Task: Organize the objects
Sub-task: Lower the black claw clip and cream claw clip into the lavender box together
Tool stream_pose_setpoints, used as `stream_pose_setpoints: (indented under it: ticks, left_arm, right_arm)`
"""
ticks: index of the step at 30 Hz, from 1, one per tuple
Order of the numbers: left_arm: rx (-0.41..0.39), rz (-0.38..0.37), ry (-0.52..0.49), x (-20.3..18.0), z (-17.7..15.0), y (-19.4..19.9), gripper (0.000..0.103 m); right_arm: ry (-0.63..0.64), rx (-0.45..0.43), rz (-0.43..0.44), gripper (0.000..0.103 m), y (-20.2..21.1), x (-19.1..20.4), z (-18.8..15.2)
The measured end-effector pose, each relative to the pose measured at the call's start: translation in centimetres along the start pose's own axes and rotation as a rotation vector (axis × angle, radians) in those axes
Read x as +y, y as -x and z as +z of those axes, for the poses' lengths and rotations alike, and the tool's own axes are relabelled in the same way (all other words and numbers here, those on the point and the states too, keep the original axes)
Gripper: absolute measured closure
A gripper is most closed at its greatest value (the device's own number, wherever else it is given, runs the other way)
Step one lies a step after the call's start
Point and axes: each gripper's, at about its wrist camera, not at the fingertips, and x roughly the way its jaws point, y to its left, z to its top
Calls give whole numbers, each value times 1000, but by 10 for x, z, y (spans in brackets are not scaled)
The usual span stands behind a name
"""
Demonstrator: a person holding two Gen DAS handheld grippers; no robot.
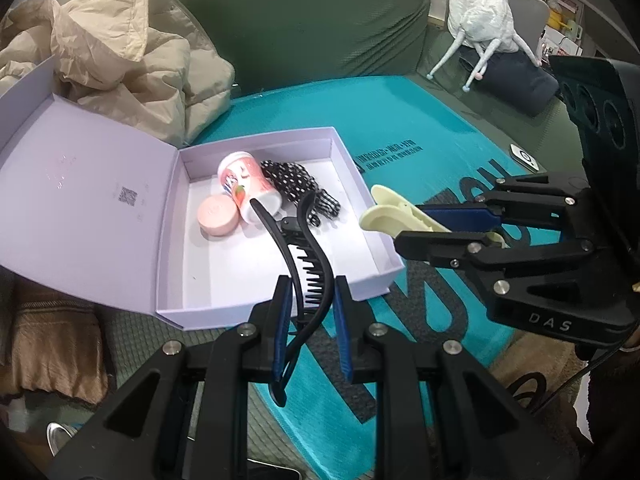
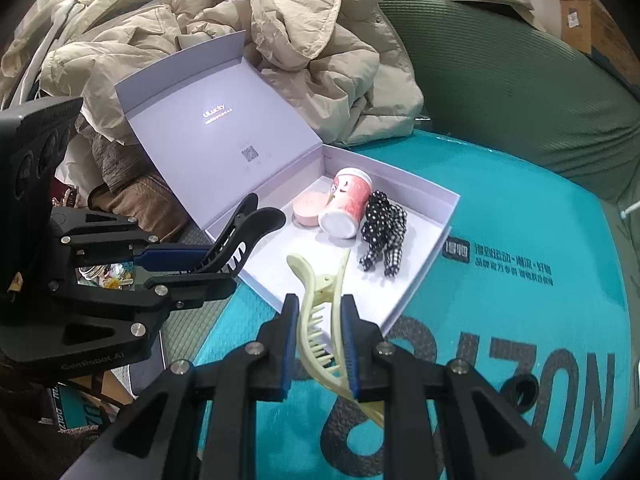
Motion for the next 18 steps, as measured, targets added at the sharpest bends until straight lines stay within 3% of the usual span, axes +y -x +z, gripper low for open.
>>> stream_pose_setpoints:
  ticks: [18]
  left_arm:
    - [15, 50, 24, 39, 20, -33, 84]
  right_arm:
    - [-16, 6, 15, 83, -41, -10, 40]
